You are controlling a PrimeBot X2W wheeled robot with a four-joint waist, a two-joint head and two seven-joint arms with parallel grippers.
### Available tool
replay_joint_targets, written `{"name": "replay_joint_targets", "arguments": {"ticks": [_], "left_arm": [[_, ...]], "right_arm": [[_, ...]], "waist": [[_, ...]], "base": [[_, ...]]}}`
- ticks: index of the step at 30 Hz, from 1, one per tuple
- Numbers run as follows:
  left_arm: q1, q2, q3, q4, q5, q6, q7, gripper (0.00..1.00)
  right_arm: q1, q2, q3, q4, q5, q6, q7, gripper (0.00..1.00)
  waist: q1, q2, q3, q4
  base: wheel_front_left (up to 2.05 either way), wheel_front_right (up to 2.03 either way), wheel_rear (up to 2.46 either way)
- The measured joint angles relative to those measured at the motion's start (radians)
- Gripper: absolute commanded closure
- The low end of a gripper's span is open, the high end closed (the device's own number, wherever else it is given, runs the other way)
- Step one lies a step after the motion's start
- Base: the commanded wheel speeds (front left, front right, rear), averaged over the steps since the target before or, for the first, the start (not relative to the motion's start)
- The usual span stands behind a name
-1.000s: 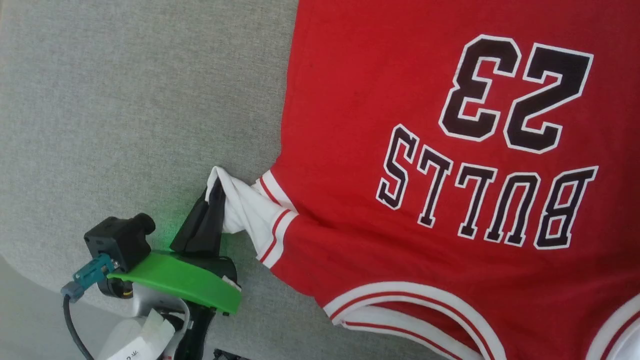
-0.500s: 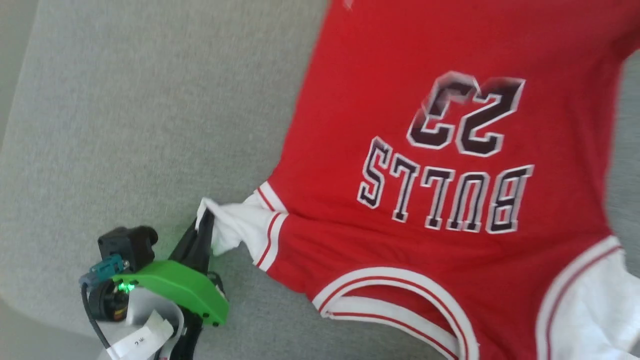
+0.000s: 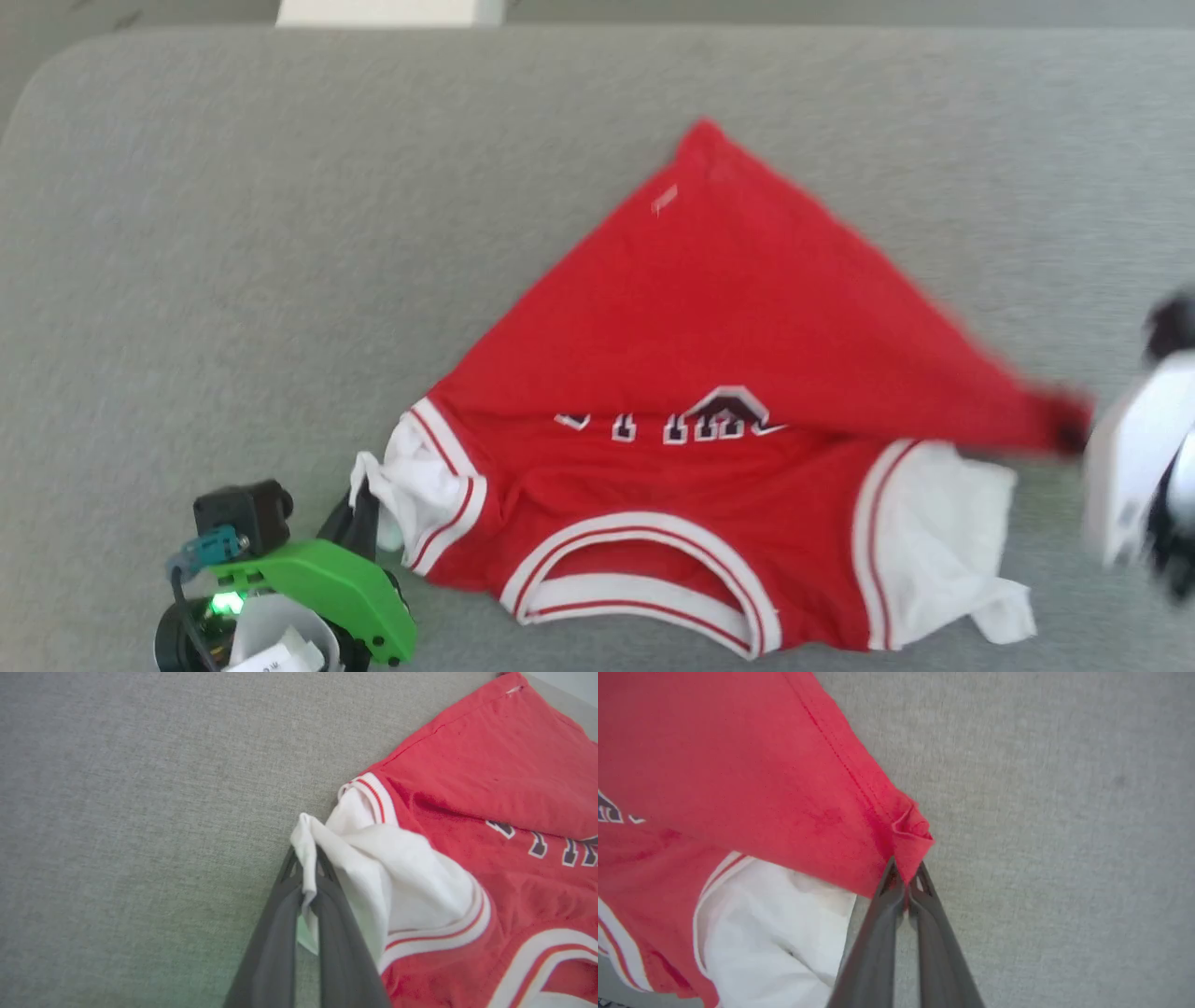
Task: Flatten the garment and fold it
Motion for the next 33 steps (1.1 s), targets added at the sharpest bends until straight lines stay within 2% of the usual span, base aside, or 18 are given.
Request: {"name": "replay_joint_targets", "arguments": {"ticks": [4,5,10,11,12,16,22,27,33], "left_arm": [[0.016,-0.001,-0.005,0.014,0.000,0.005,0.001,1.00],[0.020,-0.002,-0.008,0.020,0.000,0.006,0.006,1.00],[0.020,-0.003,-0.013,0.027,0.000,0.011,0.010,1.00],[0.021,-0.003,-0.013,0.028,-0.001,0.013,0.010,1.00],[0.022,-0.004,-0.013,0.029,-0.001,0.013,0.010,1.00],[0.036,-0.004,-0.014,0.030,-0.002,0.017,0.010,1.00],[0.042,-0.003,-0.011,0.019,-0.003,0.030,0.008,1.00],[0.039,0.002,-0.014,0.007,-0.001,0.030,0.010,1.00],[0.007,-0.001,-0.029,-0.007,0.001,0.021,0.008,1.00]], "right_arm": [[0.177,0.071,0.030,0.003,0.009,0.000,-0.036,1.00],[0.242,0.109,0.053,0.021,0.009,0.000,-0.048,1.00],[0.332,0.173,0.074,0.046,0.008,0.000,-0.092,1.00],[0.333,0.178,0.072,0.044,0.007,0.000,-0.128,0.79],[0.332,0.183,0.064,0.040,0.008,0.000,-0.172,0.00],[0.304,0.198,0.030,0.007,0.027,0.000,-0.346,0.00],[0.161,0.199,0.037,-0.018,0.073,0.000,-0.586,0.00],[0.007,0.179,0.090,0.058,0.079,0.000,-0.623,0.00],[-0.237,0.165,0.156,0.200,0.039,0.000,-0.561,0.00]], "waist": [[0.0000,0.0000,-0.054,-0.042],[0.0000,0.0000,-0.078,-0.061],[0.0000,0.0000,-0.123,-0.088],[0.0000,0.0000,-0.132,-0.091],[0.0000,0.0000,-0.140,-0.094],[0.0000,0.0000,-0.164,-0.101],[0.0000,0.0000,-0.172,-0.112],[0.0000,0.0000,-0.143,-0.105],[0.0000,0.0000,-0.085,-0.071]], "base": [[0.00,0.00,0.00],[0.00,0.00,0.00],[0.00,0.00,0.00],[0.00,0.00,0.00],[0.00,0.00,0.00],[0.00,0.00,0.00],[0.00,0.00,0.00],[0.00,0.00,0.00],[0.00,0.00,0.00]]}}
